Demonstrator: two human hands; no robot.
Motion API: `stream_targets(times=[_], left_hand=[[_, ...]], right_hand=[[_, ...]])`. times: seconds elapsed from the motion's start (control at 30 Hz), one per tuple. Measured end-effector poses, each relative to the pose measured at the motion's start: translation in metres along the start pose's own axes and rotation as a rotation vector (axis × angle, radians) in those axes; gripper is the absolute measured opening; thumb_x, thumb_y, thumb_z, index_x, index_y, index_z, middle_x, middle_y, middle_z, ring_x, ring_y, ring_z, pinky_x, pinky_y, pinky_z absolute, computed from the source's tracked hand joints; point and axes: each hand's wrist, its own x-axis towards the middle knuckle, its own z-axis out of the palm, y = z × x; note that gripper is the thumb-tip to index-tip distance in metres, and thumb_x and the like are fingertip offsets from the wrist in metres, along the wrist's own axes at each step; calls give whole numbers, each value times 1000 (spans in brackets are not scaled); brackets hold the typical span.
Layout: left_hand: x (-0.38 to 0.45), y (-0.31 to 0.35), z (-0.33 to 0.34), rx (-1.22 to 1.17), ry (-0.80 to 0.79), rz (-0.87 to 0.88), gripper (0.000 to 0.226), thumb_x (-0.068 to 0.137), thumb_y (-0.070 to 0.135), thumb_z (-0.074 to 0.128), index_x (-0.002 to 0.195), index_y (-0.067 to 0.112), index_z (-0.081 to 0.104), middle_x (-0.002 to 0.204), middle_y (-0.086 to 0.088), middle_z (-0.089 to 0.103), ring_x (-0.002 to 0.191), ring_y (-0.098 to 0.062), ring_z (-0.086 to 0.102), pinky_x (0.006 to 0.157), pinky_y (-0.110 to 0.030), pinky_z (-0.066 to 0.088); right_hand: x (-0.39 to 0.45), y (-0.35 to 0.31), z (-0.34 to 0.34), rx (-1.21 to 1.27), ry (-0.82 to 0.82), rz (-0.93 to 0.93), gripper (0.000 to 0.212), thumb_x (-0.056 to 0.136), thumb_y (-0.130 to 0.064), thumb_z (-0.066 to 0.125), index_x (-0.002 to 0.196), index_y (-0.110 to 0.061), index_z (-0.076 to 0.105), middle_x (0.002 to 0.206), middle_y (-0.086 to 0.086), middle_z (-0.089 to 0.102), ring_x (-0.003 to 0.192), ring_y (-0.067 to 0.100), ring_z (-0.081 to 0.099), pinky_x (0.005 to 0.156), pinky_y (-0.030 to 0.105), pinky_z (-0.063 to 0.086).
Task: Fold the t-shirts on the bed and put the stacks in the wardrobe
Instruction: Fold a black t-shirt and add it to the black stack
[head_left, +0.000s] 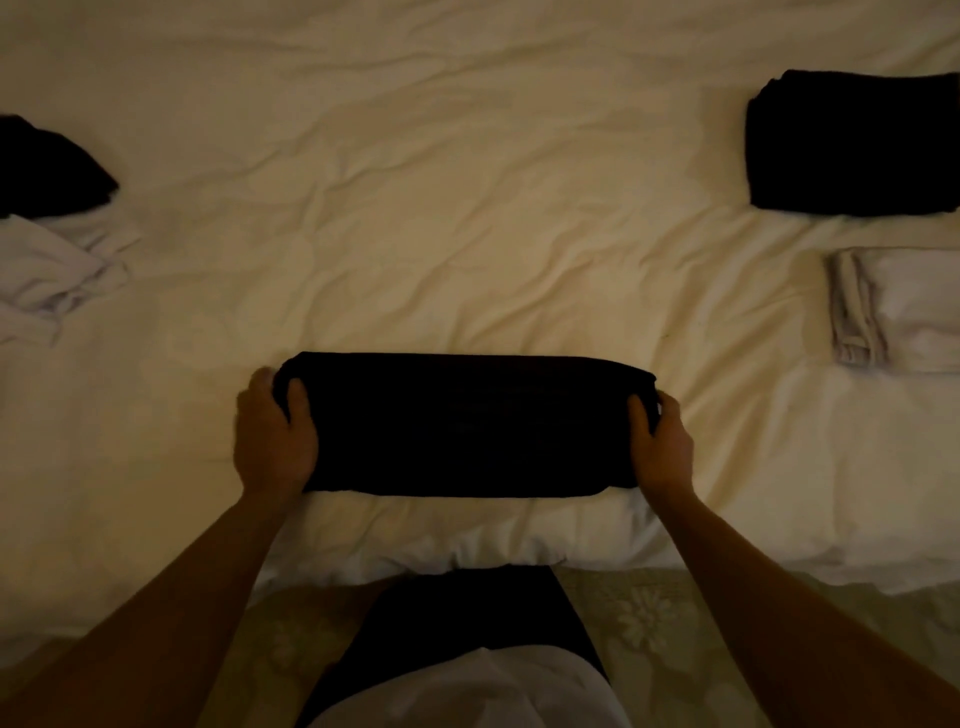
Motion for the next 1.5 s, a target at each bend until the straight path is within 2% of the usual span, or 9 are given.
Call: stream_targets(times=[0.1,0.23,0.57,0.7,0.83,1.0,1.27,1.4,1.5], left_hand=[[-24,20,3,213,108,216,61,102,41,37,148,1,35,149,-26,37,136,-44,34,109,-56,29],[-63,70,41,284,-79,677,59,102,43,36,152,13,35,160,-14,28,146,-35,24,113,-48,24],[-75,85,98,679,-290,708,66,102,45,26,156,10,11,164,-19,6,150,-40,8,121,-51,13],[-79,107,79,629,-328,667,69,82,41,72,141,11,51,137,-16,54,120,-36,55,92,-43,47],[-63,104,71,267,-672,411,54,98,33,54,148,21,35,132,-8,51,115,-29,56,92,-40,49],[-40,99,24,-461,-906,-62,30,104,15,43,129,5,58,124,-13,63,111,-28,62,101,-43,50],[-3,47,-68,-809,-656,-366,45,99,58,42,117,25,66,107,-1,71,98,-19,69,82,-32,54],[3,16,-67,-580,-603,-296,70,79,68,66,132,24,58,120,2,65,107,-19,64,98,-38,51],[-2,7,-55,-376,-410,-152,55,87,46,69,131,15,56,117,-7,65,106,-27,63,86,-37,50]], right_hand=[[-5,7,-5,144,30,114,45,97,-41,57,130,-11,49,119,11,61,109,26,59,87,31,47],[-8,13,-7,240,-48,203,49,90,-41,67,123,-10,49,109,4,59,98,20,62,80,32,54],[-39,-51,-10,406,33,-29,19,95,-21,63,111,-11,63,98,5,70,89,16,69,77,35,58],[-70,-96,12,494,-26,-94,13,94,-17,65,106,-16,61,101,6,68,93,18,69,82,38,59],[-98,-139,37,535,-142,-153,27,93,-11,66,117,-10,55,102,7,68,92,19,70,81,38,59],[-119,-175,70,529,-368,-2,42,91,-13,68,125,-17,44,104,6,64,89,18,69,74,29,60],[-137,-191,159,53,-624,-137,40,91,-8,63,125,-4,41,110,10,62,104,28,63,87,41,55],[-153,-187,181,-216,-1004,-327,51,98,-7,55,145,1,36,144,17,46,131,31,47,106,32,40],[-146,-175,169,-208,-939,-379,38,93,-2,53,131,-4,56,126,14,62,113,22,60,101,37,47]])
